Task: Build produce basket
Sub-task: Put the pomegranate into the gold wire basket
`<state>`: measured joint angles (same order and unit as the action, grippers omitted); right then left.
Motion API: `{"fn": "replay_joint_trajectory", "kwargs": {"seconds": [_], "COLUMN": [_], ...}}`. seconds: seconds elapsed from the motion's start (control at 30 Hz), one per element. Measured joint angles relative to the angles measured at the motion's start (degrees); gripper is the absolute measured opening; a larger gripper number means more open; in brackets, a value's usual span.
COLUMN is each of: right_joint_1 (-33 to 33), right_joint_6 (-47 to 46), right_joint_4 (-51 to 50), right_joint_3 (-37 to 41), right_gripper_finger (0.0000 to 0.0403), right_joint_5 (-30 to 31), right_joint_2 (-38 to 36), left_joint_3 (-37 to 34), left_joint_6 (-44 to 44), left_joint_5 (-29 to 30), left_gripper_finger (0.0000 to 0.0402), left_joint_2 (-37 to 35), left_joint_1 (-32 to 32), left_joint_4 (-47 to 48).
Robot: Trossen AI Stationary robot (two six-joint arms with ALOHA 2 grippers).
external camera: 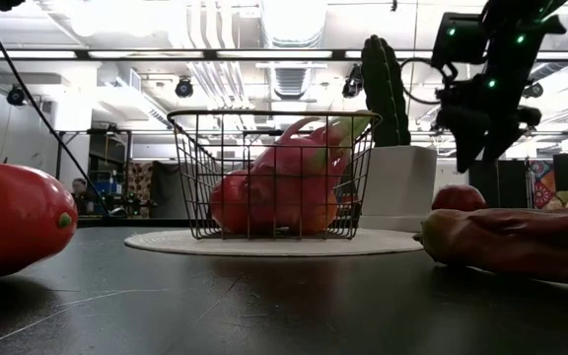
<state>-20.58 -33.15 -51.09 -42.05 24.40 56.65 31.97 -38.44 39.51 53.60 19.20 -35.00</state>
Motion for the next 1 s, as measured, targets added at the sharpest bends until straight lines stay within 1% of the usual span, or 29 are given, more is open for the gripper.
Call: {"fn": "replay_joint_trajectory", "kwargs": {"seconds": [0.2,0.43,0.77,1.0], "right_joint_1": [0.0,-0.2,-0.2,-0.2], "right_joint_6": [3.43,4.77,4.87,4.74], "right_joint_4": [6.89,7.81,10.28,10.21], "right_joint_3": [1.51,1.56,1.77,1.77], "right_gripper_finger": [0.0306,0.0313,0.0304,0.0302], "right_joint_5": [-0.35,2.5,2.95,3.21], "right_joint_2": [3.25,7.31,11.12,12.79], "left_joint_3": [0.0,0.0,0.0,0.0], "left_joint_6": [0.01,0.01,0.01,0.01], "left_joint_5": [0.0,-0.01,-0.02,-0.02], "left_gripper_finger": [0.001,0.001,0.001,0.001], "left_joint_2": [0.0,0.0,0.0,0.0], "left_joint_1": [0.0,0.0,0.0,0.0], "left_joint_4": [0.0,0.0,0.0,0.0]}}
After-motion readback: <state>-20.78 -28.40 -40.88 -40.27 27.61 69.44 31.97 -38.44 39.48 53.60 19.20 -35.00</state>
